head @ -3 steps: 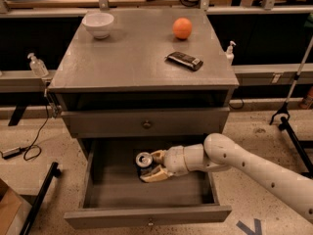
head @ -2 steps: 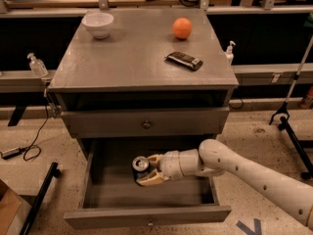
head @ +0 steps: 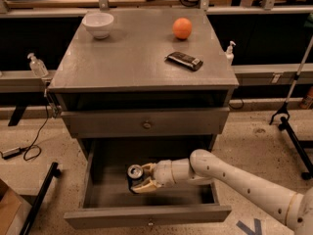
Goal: Place pepsi can into middle drawer
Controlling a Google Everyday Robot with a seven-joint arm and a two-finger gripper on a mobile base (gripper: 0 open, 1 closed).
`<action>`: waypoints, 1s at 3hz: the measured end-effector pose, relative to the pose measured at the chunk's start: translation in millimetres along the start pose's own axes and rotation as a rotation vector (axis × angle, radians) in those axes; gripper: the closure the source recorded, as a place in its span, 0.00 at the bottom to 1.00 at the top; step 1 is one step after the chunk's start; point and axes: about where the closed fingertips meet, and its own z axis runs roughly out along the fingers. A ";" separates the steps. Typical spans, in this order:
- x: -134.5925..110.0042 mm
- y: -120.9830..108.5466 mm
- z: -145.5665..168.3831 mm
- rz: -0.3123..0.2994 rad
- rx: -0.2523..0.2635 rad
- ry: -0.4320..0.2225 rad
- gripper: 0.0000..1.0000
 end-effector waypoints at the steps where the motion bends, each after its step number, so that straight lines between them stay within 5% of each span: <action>1: 25.6 3.5 19.7 0.067 -0.001 -0.035 0.82; 3: 55.7 2.5 38.6 0.135 0.008 -0.053 0.28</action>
Offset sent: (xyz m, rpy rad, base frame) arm 0.0006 0.0150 -0.0809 0.0635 0.1529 -0.0714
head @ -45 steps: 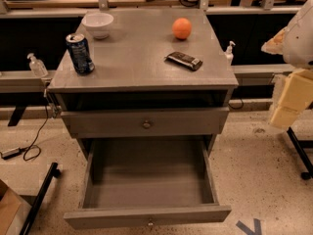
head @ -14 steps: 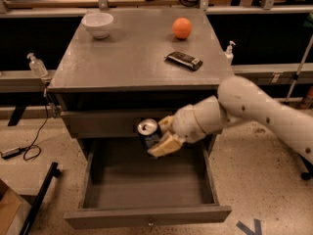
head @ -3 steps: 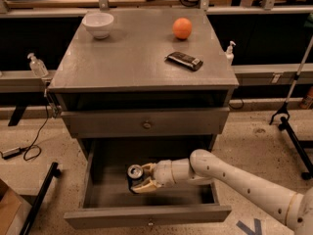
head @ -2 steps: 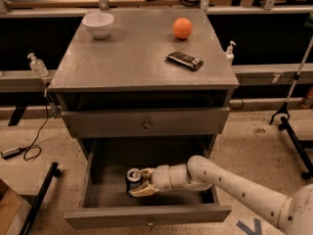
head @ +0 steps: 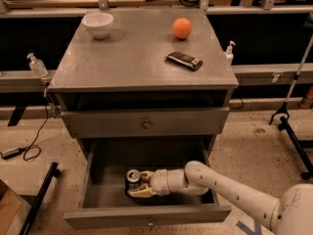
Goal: Place pepsi can into middle drawer
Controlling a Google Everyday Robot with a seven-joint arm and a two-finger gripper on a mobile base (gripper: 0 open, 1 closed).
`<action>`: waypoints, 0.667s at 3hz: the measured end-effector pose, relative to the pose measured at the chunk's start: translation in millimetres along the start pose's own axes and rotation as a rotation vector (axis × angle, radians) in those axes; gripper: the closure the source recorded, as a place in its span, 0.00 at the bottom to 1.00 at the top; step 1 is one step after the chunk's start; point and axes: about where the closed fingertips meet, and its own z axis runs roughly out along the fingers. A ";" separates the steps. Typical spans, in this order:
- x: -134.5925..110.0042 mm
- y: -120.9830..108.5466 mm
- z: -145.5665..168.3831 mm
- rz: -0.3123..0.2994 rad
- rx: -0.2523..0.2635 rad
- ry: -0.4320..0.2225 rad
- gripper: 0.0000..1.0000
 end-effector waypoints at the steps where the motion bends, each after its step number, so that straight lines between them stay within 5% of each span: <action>1: -0.6 1.3 1.9 0.000 -0.004 -0.001 0.05; 2: -0.8 1.9 2.9 0.000 -0.006 -0.002 0.00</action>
Offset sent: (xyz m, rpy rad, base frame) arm -0.0010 0.0018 0.0002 0.0014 0.0007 0.0035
